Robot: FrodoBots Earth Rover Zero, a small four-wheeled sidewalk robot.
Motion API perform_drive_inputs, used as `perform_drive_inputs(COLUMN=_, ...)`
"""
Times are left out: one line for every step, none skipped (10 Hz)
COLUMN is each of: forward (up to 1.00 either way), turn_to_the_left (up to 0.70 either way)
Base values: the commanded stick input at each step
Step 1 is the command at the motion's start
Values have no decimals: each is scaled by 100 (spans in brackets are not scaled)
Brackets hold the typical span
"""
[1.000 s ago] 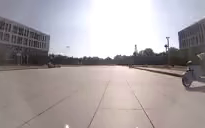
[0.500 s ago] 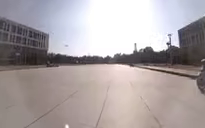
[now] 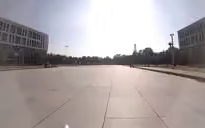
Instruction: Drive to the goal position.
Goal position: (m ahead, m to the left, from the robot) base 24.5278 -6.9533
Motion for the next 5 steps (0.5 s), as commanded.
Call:
perform_drive_inputs(forward=100, turn_to_the_left=0)
perform_drive_inputs(forward=100, turn_to_the_left=0)
perform_drive_inputs(forward=100, turn_to_the_left=0)
perform_drive_inputs(forward=100, turn_to_the_left=0)
perform_drive_inputs(forward=100, turn_to_the_left=0)
